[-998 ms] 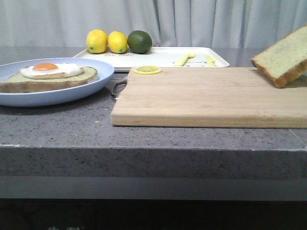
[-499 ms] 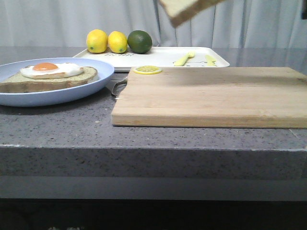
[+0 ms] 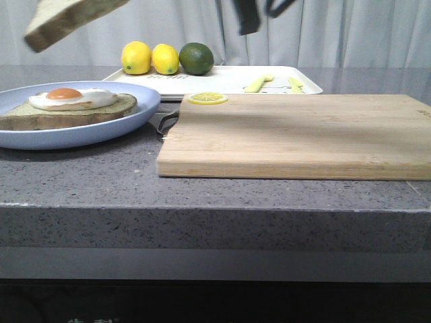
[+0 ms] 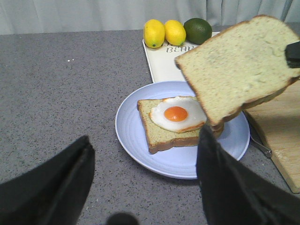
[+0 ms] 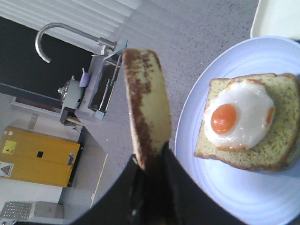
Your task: Place bread and move sandwich to tray
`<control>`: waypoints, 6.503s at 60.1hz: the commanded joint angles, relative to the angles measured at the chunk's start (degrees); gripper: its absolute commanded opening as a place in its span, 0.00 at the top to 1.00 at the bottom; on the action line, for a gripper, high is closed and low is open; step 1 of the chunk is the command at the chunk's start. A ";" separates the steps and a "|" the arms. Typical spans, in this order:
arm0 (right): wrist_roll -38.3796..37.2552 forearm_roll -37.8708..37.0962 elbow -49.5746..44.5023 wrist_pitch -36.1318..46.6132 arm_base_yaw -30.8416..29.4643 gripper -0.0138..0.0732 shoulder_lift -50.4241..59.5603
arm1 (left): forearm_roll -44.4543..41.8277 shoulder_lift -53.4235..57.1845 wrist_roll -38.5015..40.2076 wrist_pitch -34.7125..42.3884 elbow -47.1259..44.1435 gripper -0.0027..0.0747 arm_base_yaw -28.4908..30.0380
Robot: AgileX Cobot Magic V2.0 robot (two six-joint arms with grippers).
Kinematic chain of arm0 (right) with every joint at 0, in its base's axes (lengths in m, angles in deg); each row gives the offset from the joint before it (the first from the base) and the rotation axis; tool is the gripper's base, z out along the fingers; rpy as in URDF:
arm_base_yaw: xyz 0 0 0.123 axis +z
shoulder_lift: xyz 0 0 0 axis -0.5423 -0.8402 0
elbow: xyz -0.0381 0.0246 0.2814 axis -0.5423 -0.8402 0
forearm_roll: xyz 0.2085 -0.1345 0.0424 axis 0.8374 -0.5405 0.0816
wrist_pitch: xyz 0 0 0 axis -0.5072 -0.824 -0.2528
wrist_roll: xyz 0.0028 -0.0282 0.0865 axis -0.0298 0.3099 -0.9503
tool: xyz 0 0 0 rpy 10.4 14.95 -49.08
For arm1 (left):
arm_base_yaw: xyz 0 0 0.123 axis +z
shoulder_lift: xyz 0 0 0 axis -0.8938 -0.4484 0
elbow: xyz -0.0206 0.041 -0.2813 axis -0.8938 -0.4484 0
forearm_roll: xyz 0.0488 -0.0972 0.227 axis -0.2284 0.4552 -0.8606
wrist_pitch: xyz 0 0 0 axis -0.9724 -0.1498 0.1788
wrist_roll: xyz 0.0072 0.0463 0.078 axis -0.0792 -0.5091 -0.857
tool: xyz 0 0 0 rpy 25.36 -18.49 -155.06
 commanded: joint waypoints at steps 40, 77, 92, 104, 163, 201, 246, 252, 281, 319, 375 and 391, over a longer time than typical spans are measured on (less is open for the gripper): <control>-8.58 5.06 15.52 12.49 7.52 0.77 -11.80 | 0.87 -0.64 0.07 4.76 1.49 0.37 -0.45; -8.53 -6.91 14.85 8.41 5.13 0.45 -9.96 | 0.87 -0.64 0.07 4.76 1.49 0.37 -0.45; -8.53 -19.90 8.83 5.62 0.08 0.45 -2.50 | 0.87 -0.64 0.07 4.76 1.49 0.37 -0.45; -8.63 -39.30 6.88 -2.87 -3.44 0.45 5.12 | 0.87 -0.64 0.07 4.76 1.49 0.37 -0.45; -34.74 -92.88 -15.73 -9.27 1.85 0.45 49.07 | 0.22 -4.66 0.07 4.76 -0.90 0.37 -0.45; -34.74 -93.01 -22.51 -2.47 1.80 0.45 55.38 | 6.42 -41.25 -2.44 -7.74 19.35 0.37 10.99; -34.74 -92.91 -22.51 -2.15 1.80 0.45 55.38 | 22.47 -63.50 -10.98 -9.04 30.79 0.50 14.34; -34.74 -92.91 -22.51 -2.15 1.80 0.45 55.38 | 23.37 -64.40 -10.98 -9.06 30.79 0.50 14.34; -34.74 -92.92 -22.51 -2.37 1.80 0.45 55.38 | 25.18 -67.38 -10.98 -12.25 30.79 0.65 14.23; -34.74 -92.97 -22.51 -2.52 1.80 0.45 55.38 | 30.28 -66.92 -13.00 -14.56 35.36 0.99 14.23; -34.74 -92.97 -22.51 -2.52 1.80 0.45 55.38 | 36.84 -90.15 -3.99 -14.46 75.44 0.99 8.28; -34.74 -92.97 -22.51 -2.52 1.80 0.45 55.38 | 36.96 -97.46 0.63 -13.14 83.09 0.99 8.15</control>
